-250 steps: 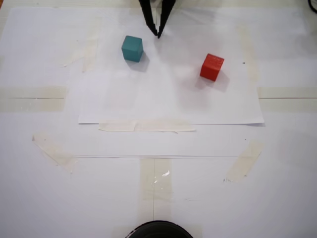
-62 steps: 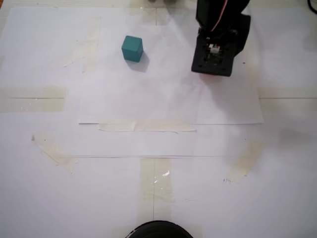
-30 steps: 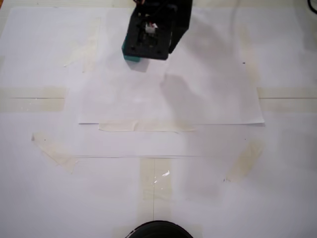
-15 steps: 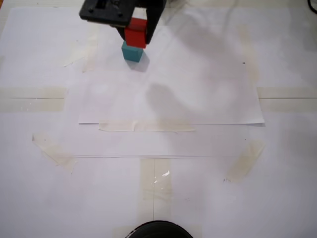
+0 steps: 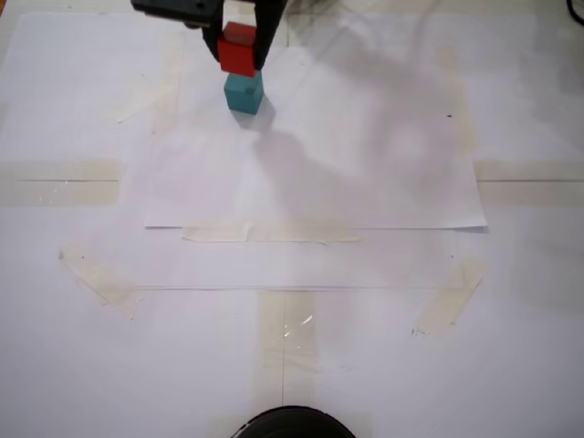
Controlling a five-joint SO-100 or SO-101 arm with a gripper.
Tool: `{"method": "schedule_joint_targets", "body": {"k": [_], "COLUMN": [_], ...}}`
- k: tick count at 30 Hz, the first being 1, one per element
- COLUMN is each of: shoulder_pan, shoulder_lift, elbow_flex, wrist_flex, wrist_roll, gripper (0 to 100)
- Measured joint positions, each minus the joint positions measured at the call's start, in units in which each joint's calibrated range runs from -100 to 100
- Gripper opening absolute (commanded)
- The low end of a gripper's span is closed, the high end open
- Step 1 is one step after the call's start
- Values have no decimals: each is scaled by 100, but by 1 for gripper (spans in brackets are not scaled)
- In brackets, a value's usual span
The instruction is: Put the red cube on the top of the blue cube.
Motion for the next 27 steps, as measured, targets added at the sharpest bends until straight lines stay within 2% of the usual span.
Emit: {"method": "schedule_joint_targets", "body": {"k": [27], "shoulder_pan": [132], "shoulder_lift": [-9], "elbow_flex": [868], "wrist_flex": [-716], "wrist_roll": [98], "gripper": [8]}}
